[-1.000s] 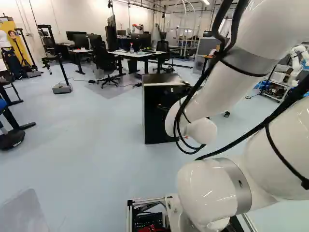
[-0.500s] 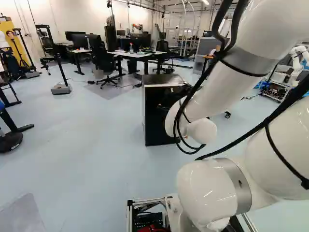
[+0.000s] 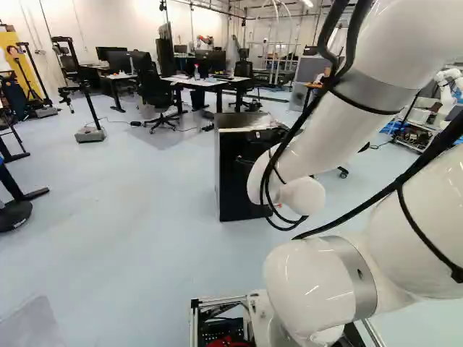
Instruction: Grab a drink from the fridge
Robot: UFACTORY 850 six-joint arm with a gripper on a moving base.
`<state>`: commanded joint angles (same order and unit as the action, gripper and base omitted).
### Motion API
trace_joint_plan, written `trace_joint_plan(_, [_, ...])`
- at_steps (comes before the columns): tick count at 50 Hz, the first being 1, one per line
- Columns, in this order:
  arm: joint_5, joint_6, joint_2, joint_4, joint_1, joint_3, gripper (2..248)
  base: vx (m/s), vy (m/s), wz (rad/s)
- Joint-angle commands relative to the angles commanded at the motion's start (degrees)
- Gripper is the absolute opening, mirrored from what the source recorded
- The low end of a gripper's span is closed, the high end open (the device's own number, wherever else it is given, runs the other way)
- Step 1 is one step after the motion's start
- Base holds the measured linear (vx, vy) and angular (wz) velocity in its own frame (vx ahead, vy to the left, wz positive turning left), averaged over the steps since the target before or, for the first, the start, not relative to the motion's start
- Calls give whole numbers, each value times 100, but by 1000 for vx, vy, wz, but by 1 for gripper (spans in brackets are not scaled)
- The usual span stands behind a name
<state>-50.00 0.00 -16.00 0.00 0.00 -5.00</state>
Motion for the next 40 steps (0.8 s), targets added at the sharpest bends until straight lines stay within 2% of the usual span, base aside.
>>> trace_joint_plan(40, [0,0,0,0,0,0,247,62,36,-10])
